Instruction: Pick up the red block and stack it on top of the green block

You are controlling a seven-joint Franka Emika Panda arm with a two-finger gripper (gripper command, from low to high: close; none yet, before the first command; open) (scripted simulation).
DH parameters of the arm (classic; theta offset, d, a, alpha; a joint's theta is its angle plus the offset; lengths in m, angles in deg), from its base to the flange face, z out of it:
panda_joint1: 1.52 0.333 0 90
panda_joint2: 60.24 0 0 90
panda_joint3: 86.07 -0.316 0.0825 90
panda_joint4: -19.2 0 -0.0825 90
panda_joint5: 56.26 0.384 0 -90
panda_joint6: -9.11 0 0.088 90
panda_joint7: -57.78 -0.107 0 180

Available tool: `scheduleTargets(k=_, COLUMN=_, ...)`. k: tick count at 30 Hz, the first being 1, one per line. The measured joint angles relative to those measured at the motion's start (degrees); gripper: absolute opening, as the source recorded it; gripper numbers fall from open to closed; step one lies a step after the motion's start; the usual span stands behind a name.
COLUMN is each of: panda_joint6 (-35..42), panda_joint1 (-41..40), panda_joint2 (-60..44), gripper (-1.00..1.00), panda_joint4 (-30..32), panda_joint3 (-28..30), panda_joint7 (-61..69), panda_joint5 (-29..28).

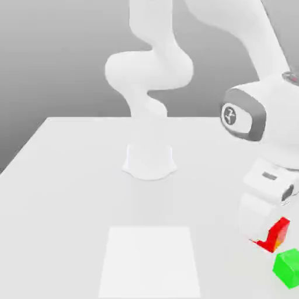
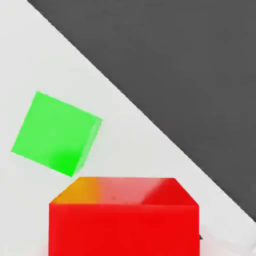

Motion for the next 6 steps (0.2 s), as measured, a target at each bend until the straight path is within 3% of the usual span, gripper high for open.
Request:
scheduleTargets(k=2, panda_joint6=-2.9, panda_joint1=2.0, panda_joint2=-4.3, gripper=-1.00, panda_joint4=-1.1, panda_joint3=1.6, panda_joint7=-1.2, panda_joint5=-3.0)
scheduleTargets(k=3, panda_joint6=-3.9, panda_joint1=2.6, panda_joint2=-5.6, gripper=1.00, panda_joint4=-1.3, panda_joint3=2.2, panda_joint7=-1.6, panda_joint5=-3.9)
scheduleTargets(k=6, panda_joint6=-3.9, panda_joint1=2.6, panda_joint2=-5.6, gripper=1.00, panda_joint4=-1.3, panda_joint3=2.2, panda_joint7=-1.6, panda_joint5=-3.9)
